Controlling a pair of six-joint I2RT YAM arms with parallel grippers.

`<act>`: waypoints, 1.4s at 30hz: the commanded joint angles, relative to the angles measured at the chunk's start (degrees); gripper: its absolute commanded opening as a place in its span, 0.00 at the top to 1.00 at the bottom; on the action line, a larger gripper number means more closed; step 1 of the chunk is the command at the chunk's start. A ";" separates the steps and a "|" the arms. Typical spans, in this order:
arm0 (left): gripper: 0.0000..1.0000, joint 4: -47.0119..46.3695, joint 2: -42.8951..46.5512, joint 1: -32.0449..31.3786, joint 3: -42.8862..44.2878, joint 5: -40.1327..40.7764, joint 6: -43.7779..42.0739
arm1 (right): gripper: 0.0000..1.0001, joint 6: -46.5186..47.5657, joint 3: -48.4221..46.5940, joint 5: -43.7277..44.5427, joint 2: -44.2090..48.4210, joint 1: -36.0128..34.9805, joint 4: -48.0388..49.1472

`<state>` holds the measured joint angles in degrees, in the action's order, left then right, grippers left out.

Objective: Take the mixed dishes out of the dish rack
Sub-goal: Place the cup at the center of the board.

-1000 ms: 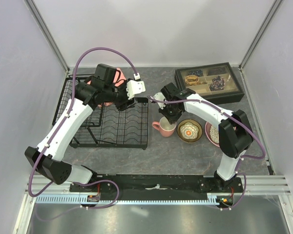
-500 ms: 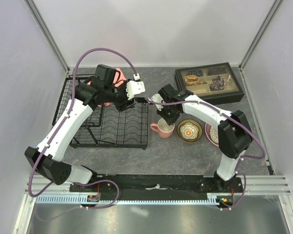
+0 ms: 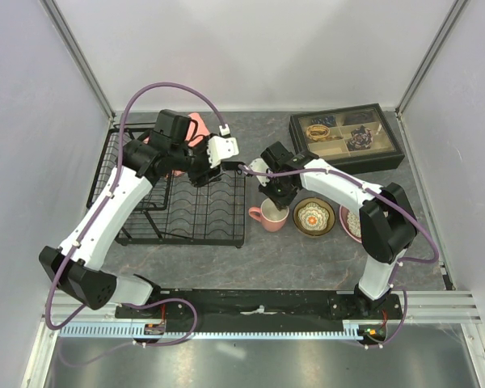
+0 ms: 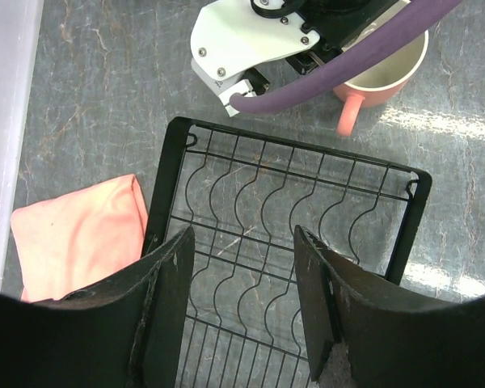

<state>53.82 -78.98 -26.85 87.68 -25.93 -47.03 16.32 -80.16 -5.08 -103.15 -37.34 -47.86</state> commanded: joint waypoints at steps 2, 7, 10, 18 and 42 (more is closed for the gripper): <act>0.41 -1.62 2.08 0.40 -0.49 -0.35 -0.70 | 0.95 -0.23 -0.61 -0.37 0.15 -0.45 0.83; 0.41 -1.53 2.25 0.48 -1.02 -0.43 -0.70 | 0.94 -0.23 -0.44 -0.37 0.06 -0.63 0.75; 0.41 -1.88 2.43 0.48 -1.28 -0.35 -0.79 | 0.94 -0.06 -0.17 -0.11 0.06 -0.63 0.75; 0.41 -2.23 2.52 0.66 -1.81 -0.70 -0.70 | 0.90 0.21 0.18 -0.19 -0.03 -1.07 0.66; 0.42 -2.58 3.04 1.10 -2.86 -0.96 -0.70 | 0.59 0.56 -1.14 0.77 0.58 -1.77 0.31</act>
<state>52.97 -78.04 -26.30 84.99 -25.87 -47.03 16.69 -79.40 -5.04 -104.12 -38.57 -47.62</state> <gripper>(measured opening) 0.582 0.385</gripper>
